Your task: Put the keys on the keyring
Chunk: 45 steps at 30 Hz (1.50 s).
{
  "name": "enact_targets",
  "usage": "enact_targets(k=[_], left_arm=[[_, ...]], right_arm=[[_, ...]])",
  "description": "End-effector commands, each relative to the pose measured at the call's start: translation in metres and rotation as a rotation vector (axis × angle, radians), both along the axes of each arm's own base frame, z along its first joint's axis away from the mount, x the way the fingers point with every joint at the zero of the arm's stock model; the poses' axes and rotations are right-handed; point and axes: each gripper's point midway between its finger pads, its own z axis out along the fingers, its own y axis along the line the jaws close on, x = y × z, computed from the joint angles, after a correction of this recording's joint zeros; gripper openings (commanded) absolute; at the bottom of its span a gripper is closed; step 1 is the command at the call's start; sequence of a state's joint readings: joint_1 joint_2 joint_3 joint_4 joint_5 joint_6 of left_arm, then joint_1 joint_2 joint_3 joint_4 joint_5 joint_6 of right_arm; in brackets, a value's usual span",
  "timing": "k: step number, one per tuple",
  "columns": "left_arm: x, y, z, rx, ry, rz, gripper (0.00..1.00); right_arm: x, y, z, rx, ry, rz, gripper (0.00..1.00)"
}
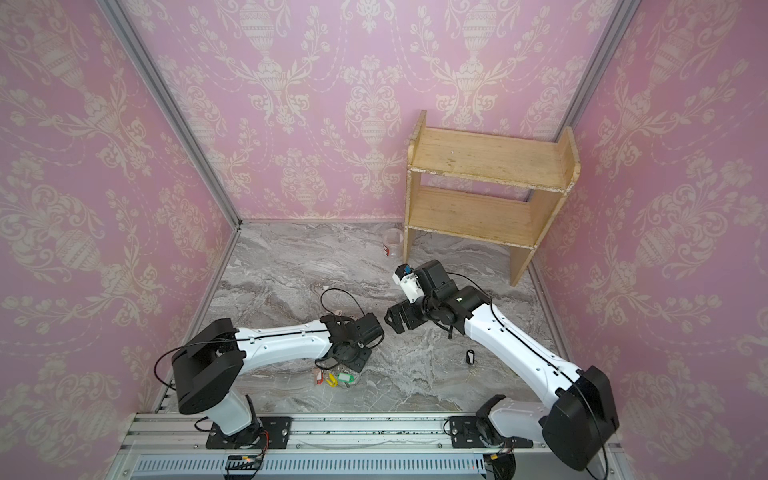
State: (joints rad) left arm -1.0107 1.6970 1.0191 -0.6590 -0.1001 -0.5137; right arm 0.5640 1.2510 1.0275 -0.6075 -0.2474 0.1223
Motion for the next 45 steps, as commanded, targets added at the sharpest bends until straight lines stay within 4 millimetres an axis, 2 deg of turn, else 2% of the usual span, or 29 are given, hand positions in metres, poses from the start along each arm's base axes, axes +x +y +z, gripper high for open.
enact_targets(k=[1,11,16,18,20,23,29,35,38,45], left_arm=[[-0.003,-0.003,0.000,0.026,0.014,0.005,0.25],[-0.001,0.006,-0.008,0.100,0.010,0.005,0.23],[-0.002,0.008,-0.011,0.113,0.014,0.008,0.08],[0.000,0.009,-0.006,0.109,-0.001,0.010,0.01],[0.003,0.010,0.000,0.107,-0.023,0.007,0.00],[0.008,0.009,0.017,0.085,-0.065,-0.005,0.00],[0.018,0.004,0.072,0.004,-0.178,-0.090,0.00],[0.024,0.009,0.124,-0.051,-0.296,-0.186,0.00],[0.028,0.012,0.139,-0.103,-0.336,-0.188,0.00],[0.037,0.010,0.164,-0.241,-0.374,-0.121,0.00]], right_arm=[[-0.004,-0.003,0.003,0.000,-0.019,0.019,1.00],[-0.006,-0.004,0.005,0.008,-0.031,0.022,1.00],[-0.006,-0.003,0.009,0.020,-0.041,0.023,1.00],[-0.007,-0.003,0.010,0.025,-0.043,0.025,1.00],[-0.007,-0.002,0.011,0.032,-0.046,0.027,1.00],[-0.008,-0.001,0.010,0.040,-0.044,0.032,1.00],[-0.008,0.000,0.009,0.038,-0.063,0.054,1.00],[-0.003,-0.001,0.029,0.039,-0.135,0.076,1.00],[-0.004,0.004,0.039,0.072,-0.157,0.101,1.00],[-0.015,0.021,0.046,0.222,-0.135,0.134,0.99]])
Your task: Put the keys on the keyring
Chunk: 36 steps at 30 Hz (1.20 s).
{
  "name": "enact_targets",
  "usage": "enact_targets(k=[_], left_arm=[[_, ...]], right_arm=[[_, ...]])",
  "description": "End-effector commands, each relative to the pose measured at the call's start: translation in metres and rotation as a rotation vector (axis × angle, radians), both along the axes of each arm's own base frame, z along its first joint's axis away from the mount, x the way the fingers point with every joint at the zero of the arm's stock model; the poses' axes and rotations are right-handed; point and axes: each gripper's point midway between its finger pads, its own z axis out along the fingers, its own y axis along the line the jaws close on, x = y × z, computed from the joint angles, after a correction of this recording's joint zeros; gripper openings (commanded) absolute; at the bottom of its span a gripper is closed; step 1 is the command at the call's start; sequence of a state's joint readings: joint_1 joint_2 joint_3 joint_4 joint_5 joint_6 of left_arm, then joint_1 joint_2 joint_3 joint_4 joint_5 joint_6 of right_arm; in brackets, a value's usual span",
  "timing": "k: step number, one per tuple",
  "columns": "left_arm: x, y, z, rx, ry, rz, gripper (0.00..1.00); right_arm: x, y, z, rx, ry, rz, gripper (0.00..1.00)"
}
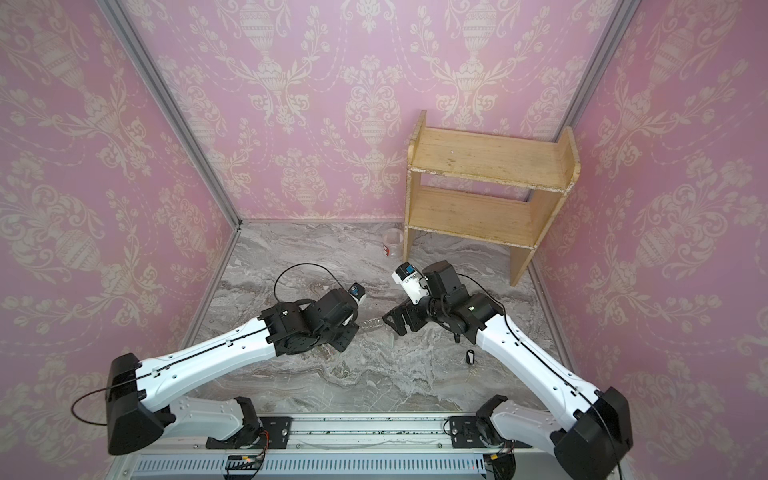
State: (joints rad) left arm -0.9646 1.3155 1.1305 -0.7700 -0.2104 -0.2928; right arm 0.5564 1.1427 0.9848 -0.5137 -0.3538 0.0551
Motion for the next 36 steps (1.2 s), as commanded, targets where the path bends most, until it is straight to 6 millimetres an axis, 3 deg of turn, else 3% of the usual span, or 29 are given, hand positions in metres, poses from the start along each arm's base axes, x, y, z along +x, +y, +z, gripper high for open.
enact_targets(k=[1,6,12,16,21,25,32,36], left_arm=[[0.006,-0.002,0.018,-0.070,-0.041,0.003,0.00],[0.009,-0.006,0.040,-0.152,-0.070,0.003,0.00],[0.001,-0.017,0.071,-0.190,-0.123,-0.152,0.00],[-0.009,-0.021,0.092,-0.201,-0.164,-0.268,0.00],[-0.024,-0.031,0.109,-0.248,-0.200,-0.416,0.00],[-0.041,-0.035,0.122,-0.281,-0.229,-0.544,0.00],[-0.056,-0.038,0.143,-0.288,-0.279,-0.690,0.00],[-0.061,-0.042,0.150,-0.304,-0.288,-0.741,0.00]], right_arm=[[-0.007,0.013,0.012,0.118,0.016,0.037,0.98],[-0.023,0.024,0.024,0.205,0.017,0.094,0.96],[-0.036,0.017,0.041,0.117,-0.228,0.227,0.95],[-0.037,0.021,0.066,0.146,-0.320,0.294,0.92],[-0.034,0.033,0.071,0.167,-0.330,0.352,0.77],[-0.044,0.036,0.091,0.197,-0.406,0.419,0.67],[-0.073,0.041,0.111,0.236,-0.431,0.571,0.35],[-0.085,0.044,0.115,0.231,-0.429,0.626,0.33]])
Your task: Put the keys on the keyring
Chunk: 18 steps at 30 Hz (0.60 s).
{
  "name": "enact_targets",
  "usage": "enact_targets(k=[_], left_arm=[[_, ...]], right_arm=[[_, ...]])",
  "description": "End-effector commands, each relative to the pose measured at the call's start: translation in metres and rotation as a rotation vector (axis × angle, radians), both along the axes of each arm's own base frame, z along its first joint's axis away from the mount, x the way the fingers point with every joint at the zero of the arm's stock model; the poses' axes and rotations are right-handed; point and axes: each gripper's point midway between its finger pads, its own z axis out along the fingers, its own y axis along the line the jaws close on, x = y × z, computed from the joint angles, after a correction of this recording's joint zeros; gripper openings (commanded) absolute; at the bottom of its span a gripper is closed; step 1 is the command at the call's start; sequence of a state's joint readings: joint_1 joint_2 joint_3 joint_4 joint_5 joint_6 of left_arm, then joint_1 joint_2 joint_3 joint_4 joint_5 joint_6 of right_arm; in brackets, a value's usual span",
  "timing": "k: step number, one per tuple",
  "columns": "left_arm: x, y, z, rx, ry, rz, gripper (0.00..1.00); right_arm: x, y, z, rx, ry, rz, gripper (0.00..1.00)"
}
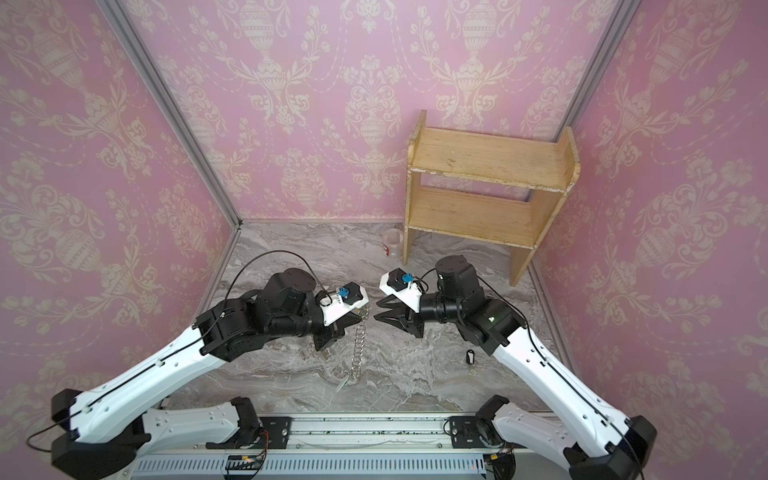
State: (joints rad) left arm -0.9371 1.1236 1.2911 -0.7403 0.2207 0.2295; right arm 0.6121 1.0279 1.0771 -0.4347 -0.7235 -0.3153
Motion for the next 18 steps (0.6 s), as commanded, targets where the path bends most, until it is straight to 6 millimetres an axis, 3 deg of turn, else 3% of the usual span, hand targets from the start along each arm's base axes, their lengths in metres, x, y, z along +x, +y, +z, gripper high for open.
enact_targets(k=[1,8,18], left_arm=[[-0.011,-0.004,0.024,-0.048,-0.053,-0.101,0.00],[-0.014,-0.007,0.028,-0.042,-0.087,-0.159,0.00],[-0.018,-0.016,0.027,-0.029,-0.100,-0.235,0.00]], right_arm=[[-0.021,0.002,0.008,-0.006,-0.022,0.092,0.33],[-0.031,0.003,0.009,-0.023,-0.082,0.112,0.25],[-0.019,0.006,0.007,-0.039,-0.122,0.074,0.21]])
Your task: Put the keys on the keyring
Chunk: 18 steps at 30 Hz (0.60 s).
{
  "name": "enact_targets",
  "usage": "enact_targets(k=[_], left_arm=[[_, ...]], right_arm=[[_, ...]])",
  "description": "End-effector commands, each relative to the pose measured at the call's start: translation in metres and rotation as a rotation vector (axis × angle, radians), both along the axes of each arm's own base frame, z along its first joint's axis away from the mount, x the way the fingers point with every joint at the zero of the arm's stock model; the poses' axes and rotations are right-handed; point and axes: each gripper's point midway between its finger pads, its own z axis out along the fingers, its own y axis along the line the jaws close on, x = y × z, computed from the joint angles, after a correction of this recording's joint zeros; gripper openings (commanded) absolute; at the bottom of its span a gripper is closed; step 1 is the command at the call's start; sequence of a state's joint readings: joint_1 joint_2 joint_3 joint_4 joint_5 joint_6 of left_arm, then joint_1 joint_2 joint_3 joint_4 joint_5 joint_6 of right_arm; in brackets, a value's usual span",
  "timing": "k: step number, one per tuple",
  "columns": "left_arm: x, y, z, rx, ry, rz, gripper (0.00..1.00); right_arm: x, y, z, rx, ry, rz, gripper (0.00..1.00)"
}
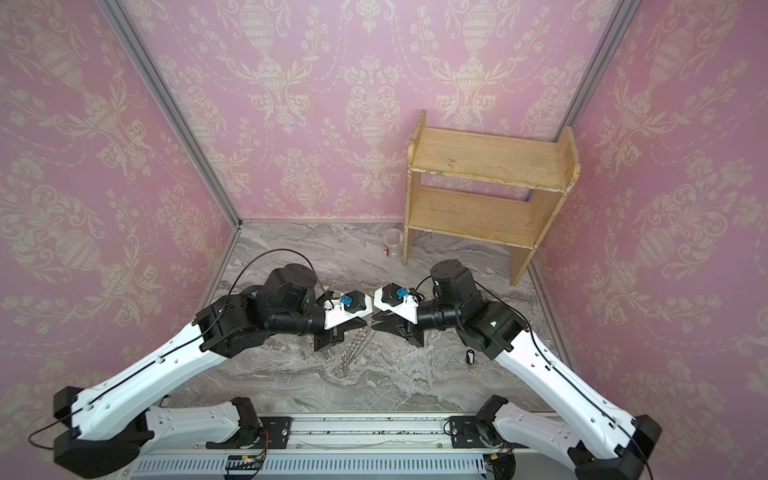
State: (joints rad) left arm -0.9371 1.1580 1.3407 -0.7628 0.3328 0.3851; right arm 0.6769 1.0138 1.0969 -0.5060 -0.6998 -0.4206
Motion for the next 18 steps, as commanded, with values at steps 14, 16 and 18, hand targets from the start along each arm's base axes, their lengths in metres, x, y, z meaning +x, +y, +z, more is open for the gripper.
enact_targets(k=[14,16,18], left_arm=[[-0.007,-0.005,0.029,-0.062,-0.056,-0.077,0.00],[-0.007,-0.005,0.028,-0.062,-0.054,-0.076,0.00],[-0.006,-0.005,0.029,-0.063,-0.055,-0.071,0.00]], right_arm=[[-0.007,0.004,0.008,0.009,-0.025,0.047,0.00],[-0.009,0.005,0.011,0.021,-0.027,0.060,0.00],[-0.012,0.005,0.013,0.030,-0.020,0.071,0.00]])
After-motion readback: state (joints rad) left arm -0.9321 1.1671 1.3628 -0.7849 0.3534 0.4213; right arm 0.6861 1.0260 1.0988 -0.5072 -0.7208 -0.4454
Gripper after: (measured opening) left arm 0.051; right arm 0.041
